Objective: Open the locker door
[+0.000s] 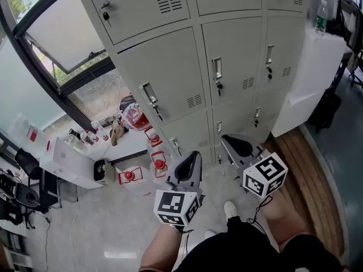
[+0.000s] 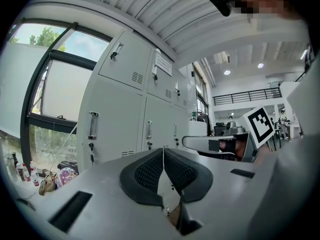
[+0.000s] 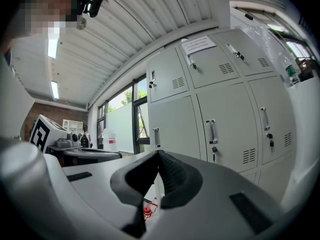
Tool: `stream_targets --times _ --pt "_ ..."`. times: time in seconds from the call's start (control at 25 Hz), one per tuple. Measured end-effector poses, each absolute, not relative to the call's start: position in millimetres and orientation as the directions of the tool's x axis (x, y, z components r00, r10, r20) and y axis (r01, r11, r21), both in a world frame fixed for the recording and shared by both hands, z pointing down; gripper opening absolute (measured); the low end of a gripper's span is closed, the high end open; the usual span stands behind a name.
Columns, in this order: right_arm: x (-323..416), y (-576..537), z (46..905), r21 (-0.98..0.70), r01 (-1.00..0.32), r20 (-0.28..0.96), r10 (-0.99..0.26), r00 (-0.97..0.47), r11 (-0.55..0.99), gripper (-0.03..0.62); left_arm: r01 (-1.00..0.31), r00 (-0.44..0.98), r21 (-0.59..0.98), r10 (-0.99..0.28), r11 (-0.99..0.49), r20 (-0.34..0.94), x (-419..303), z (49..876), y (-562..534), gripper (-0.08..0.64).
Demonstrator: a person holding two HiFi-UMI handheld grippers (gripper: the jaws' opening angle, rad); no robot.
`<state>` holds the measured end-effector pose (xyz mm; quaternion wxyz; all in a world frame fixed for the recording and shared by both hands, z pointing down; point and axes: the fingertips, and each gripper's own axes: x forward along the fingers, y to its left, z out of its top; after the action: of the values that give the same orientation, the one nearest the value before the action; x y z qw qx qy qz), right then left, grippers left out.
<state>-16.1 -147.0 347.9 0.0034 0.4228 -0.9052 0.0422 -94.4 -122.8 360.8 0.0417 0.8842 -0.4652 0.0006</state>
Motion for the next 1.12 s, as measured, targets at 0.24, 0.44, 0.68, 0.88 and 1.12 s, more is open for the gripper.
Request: stream_targets --times 0.24,0.44,0.68,0.88,1.12 --pt "-11 -178 349 -0.069 -0.758 0.043 -0.758 -0.651 0.648 0.054 -0.825 0.564 0.071 -0.825 -0.560 0.047 -87 362 -147 0.020" --pt "-9 -208 347 -0.062 -0.753 0.044 -0.752 -0.658 0.655 0.054 -0.828 0.560 0.066 -0.826 -0.557 0.055 -83 364 -169 0.020" --pt "0 -247 348 -0.061 -0.753 0.049 -0.752 -0.658 0.655 0.054 -0.833 0.552 0.065 -0.831 -0.549 0.062 -79 365 -198 0.020" --pt "11 -281 352 -0.070 -0.760 0.056 -0.758 -0.650 0.647 0.054 -0.837 0.546 0.062 -0.835 -0.543 0.068 -75 367 -220 0.020" --pt "23 -318 354 -0.059 -0.766 0.067 -0.763 -0.643 0.640 0.054 -0.839 0.544 0.060 -0.836 -0.541 0.070 -65 367 -245 0.020"
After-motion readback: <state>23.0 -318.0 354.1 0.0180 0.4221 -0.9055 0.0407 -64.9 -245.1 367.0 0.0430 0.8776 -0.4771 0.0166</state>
